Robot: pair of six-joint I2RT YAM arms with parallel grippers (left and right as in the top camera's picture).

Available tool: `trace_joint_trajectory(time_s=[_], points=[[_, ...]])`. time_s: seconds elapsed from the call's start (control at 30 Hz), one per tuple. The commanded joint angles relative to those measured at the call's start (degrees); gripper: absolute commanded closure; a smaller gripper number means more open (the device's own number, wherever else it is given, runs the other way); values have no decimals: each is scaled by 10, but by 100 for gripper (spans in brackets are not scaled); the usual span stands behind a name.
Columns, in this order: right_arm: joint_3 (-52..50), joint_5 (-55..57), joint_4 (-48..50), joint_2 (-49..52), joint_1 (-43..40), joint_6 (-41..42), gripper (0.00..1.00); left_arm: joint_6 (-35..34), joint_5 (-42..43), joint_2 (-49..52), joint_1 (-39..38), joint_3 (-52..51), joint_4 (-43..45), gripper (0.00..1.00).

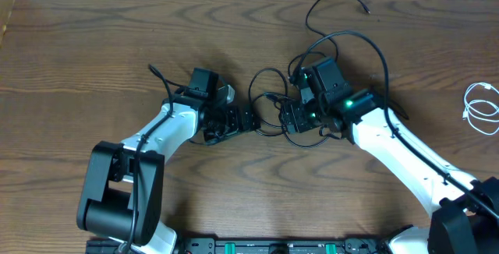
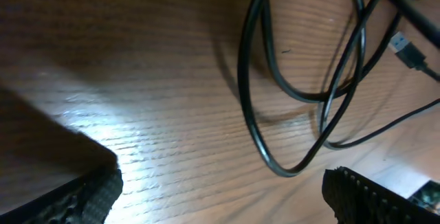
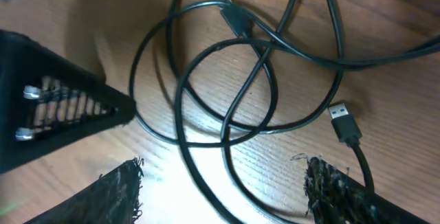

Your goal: Untangle cables

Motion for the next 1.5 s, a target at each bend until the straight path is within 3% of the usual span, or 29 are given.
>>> trace_joint_trajectory(time_s=[0.0, 0.17, 0.33, 0.57, 0.63, 0.9, 1.47], points=[[-32, 6, 31, 2, 5, -7, 26, -27, -19, 38, -2, -9, -2, 1], [-64, 6, 75, 2, 4, -7, 36, -27, -19, 38, -7, -9, -2, 1], [-69, 6, 80, 2, 4, -7, 64, -27, -57, 38, -26, -9, -3, 1], [-69, 6, 71, 2, 5, -7, 84, -61, -149, 38, -67, -9, -5, 1], [-69, 6, 70, 2, 4, -7, 99, -82, -188, 38, -81, -9, -5, 0], [-59, -22, 70, -26, -4, -7, 99, -100, -278, 38, -106, -10, -10, 1], [-51, -60, 110, -321, -49, -1, 99, -104, -315, 39, -107, -45, 6, 1]])
